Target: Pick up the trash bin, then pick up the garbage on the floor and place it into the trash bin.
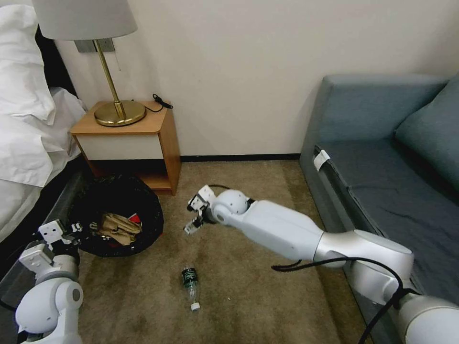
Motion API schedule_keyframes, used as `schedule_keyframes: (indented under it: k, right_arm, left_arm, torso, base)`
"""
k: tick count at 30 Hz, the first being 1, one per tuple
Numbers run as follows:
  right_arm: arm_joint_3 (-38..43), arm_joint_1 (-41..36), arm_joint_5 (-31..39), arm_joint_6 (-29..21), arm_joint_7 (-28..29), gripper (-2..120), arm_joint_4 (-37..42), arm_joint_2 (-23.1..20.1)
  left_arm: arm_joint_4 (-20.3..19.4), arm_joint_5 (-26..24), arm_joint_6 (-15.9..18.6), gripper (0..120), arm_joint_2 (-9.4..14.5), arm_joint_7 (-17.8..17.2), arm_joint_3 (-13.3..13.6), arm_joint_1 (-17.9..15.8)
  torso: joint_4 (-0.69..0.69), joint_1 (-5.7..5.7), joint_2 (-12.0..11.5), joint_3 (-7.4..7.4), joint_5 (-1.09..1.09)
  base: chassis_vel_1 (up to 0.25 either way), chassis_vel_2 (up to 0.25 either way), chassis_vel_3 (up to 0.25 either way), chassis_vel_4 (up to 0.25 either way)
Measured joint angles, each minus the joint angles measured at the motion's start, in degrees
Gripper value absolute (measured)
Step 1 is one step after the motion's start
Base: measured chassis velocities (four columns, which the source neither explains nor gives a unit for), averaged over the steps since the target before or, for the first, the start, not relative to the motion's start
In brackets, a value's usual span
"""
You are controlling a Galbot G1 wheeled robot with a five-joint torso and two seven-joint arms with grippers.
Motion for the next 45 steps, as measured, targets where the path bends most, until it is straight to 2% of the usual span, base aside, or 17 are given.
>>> schedule_keyframes:
  k: [11,20,38,45]
  right_arm:
    - [-3.5,-4.8,2.7,0.0,1.6,100,4.3,0.4]
    - [-4.7,-7.3,2.6,0.1,1.6,100,4.2,1.1]
    - [-7.3,-10.6,-0.6,0.1,0.8,100,-2.0,3.0]
    - [-6.7,-11.5,-2.2,0.1,-0.1,100,-5.8,3.7]
  left_arm:
    - [-1.4,0.0,0.0,4,-0.8,-0.2,-0.7,0.3]
    - [-2.7,-0.4,0.4,4,-1.2,-0.3,-1.3,0.6]
    - [-5.7,-1.2,0.5,4,-1.5,0.2,-2.3,3.4]
    - [-5.9,-1.1,0.5,4,-1.7,0.3,-0.9,3.1]
  torso:
    - [0.0,0.0,0.0,0.0,0.0]
    - [0.0,0.0,0.0,0.0,0.0]
    - [0.0,0.0,0.0,0.0,0.0]
    - [0.0,0.0,0.0,0.0,0.0]
  base:
    - [0.0,0.0,0.0,0.0]
    - [0.0,0.0,0.0,0.0]
    - [0.0,0.0,0.0,0.0]
    - [0.0,0.0,0.0,0.0]
